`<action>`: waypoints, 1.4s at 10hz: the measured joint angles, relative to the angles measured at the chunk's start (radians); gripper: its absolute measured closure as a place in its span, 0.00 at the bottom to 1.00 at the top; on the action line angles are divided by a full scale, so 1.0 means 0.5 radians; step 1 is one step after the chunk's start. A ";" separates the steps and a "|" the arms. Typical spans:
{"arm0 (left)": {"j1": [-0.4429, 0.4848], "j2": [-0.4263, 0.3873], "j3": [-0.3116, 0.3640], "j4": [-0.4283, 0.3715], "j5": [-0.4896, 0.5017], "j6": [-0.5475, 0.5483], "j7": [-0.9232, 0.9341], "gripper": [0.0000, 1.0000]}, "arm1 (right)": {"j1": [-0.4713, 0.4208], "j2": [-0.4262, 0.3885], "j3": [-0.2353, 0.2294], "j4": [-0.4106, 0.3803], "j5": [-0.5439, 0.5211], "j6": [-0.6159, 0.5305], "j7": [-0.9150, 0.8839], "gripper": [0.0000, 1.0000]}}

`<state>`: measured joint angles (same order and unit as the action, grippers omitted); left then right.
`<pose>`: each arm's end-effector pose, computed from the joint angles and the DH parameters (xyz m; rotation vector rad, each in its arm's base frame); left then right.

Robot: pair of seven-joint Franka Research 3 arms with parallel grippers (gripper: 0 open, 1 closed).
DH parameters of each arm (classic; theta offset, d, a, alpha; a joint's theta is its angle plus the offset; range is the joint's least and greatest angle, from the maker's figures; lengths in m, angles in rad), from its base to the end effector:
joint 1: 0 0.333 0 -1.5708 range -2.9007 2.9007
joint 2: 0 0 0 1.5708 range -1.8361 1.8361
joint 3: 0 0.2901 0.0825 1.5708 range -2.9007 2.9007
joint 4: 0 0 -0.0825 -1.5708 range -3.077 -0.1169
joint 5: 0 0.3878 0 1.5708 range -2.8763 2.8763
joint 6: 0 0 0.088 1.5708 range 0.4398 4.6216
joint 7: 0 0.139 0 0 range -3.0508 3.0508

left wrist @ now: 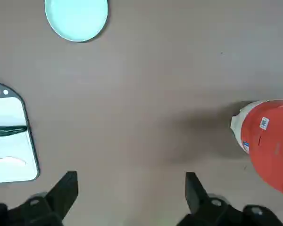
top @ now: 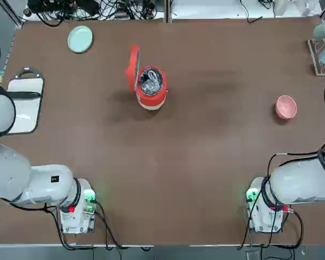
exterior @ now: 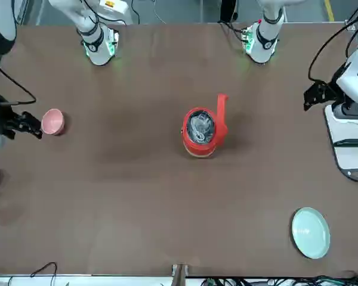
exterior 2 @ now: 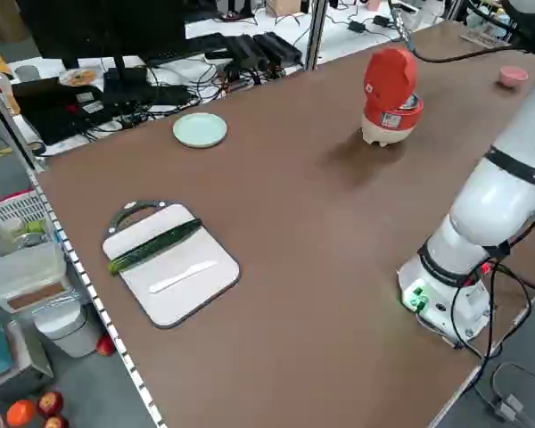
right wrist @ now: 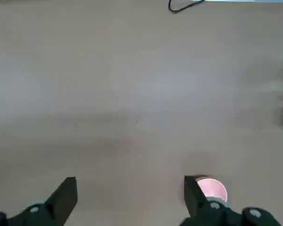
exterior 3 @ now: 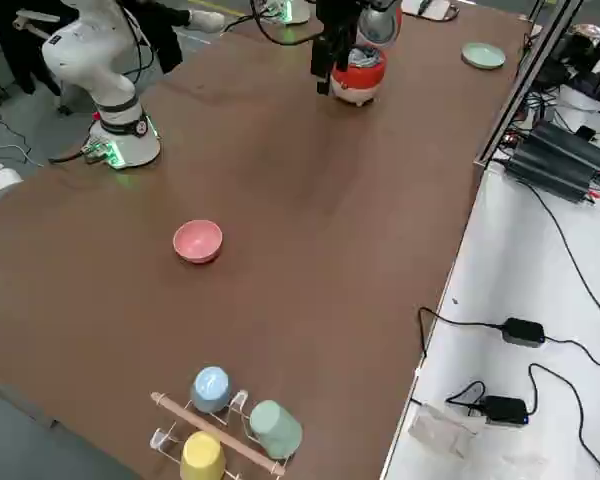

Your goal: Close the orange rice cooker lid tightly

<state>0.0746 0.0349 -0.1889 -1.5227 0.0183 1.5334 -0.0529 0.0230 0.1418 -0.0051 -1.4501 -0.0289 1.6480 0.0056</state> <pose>0.5605 -0.0601 0.5669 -3.1263 0.0952 0.0352 0.6077 0.0073 0.5490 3.1114 0.0215 0.0878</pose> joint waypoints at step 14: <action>-0.054 0.175 -0.495 -0.535 -0.015 0.561 -0.823 0.53 | 0.003 -0.009 0.004 -0.096 0.246 -0.039 -0.702 0.00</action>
<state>0.0474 0.1224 -0.4367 -1.7901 0.0110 1.8140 -0.4644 0.0243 0.1373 -0.0031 -1.4979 0.0943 1.6288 -0.3452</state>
